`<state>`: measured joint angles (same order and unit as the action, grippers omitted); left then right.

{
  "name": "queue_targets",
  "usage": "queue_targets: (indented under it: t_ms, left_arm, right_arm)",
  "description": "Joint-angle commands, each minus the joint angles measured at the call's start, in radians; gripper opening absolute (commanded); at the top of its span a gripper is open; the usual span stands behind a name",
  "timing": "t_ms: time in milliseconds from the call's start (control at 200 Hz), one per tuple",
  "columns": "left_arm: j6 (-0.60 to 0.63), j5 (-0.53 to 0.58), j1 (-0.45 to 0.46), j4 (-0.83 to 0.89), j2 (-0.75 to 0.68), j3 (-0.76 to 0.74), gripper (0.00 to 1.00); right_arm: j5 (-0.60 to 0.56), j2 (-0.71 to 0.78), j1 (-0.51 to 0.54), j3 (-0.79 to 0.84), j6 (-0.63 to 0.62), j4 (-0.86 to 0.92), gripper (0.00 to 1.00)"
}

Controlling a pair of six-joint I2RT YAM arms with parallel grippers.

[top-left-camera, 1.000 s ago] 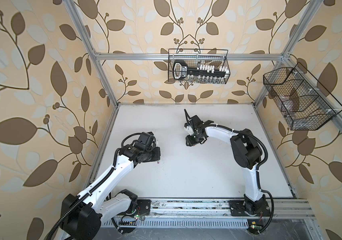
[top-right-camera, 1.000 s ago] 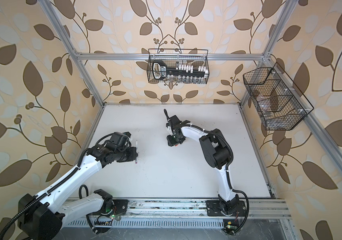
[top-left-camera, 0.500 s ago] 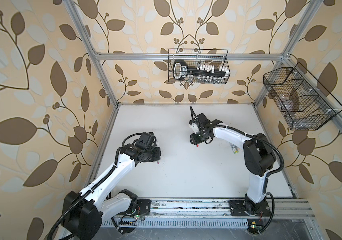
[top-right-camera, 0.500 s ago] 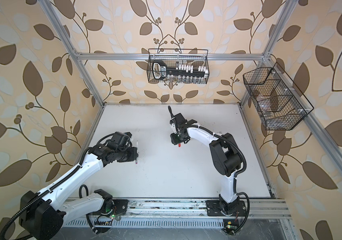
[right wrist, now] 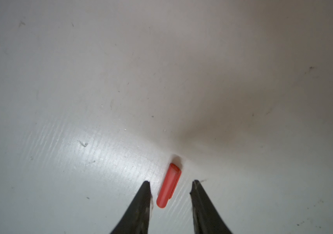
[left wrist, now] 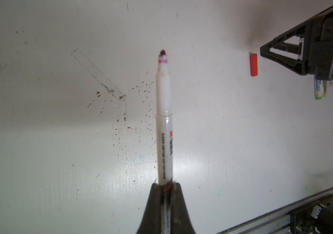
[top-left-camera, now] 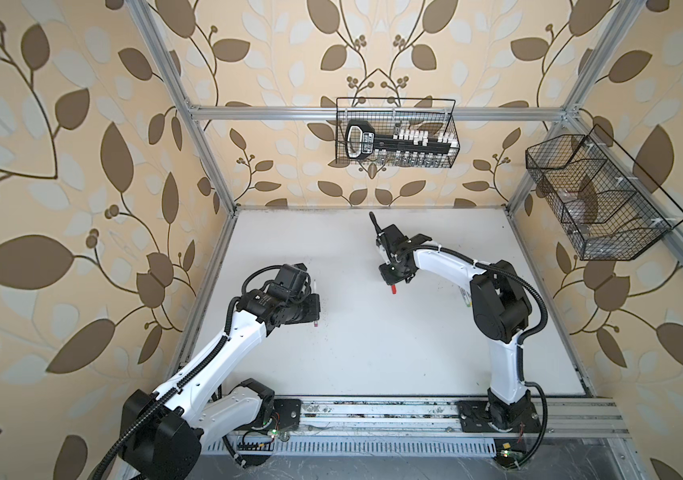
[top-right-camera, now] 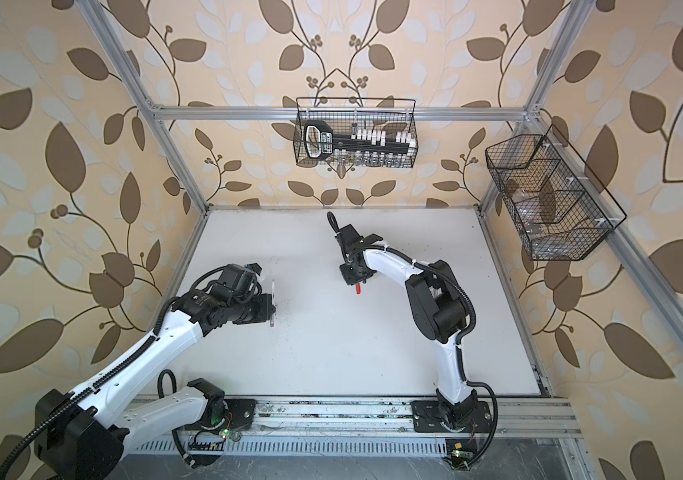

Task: Insert the pens into the pen caps
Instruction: 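Lower the open right gripper onto the red cap and close on it, then lift the red cap with the right gripper while the left gripper raises the pink-tipped marker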

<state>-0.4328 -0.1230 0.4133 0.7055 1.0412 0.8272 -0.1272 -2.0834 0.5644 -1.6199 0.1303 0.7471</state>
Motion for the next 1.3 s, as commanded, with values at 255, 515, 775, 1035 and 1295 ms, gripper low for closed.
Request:
queue_targets:
  t_ms: [255, 515, 775, 1035, 1295]
  left_arm:
    - [-0.001, 0.0, 0.007, -0.012, -0.042, 0.009, 0.0]
    - [-0.001, -0.007, 0.007, -0.017, -0.044, 0.007, 0.0]
    - [-0.004, -0.009, 0.007, -0.015, -0.055, 0.003, 0.0]
    - [-0.003, -0.051, 0.007, -0.029, -0.054, -0.006, 0.0]
    - [0.005, -0.244, 0.024, -0.137, -0.035, -0.032, 0.0]
  right_arm:
    - [-0.127, -0.075, 0.043, -0.058, 0.027, 0.099, 0.29]
    - [-0.148, -0.101, 0.056, -0.051, 0.04, 0.101, 0.28]
    - [-0.129, -0.137, 0.057, -0.075, 0.038, 0.094, 0.25]
    - [-0.148, -0.167, 0.063, -0.113, 0.039, 0.117, 0.16]
    - [-0.145, -0.074, 0.069, -0.063, 0.042, 0.061, 0.12]
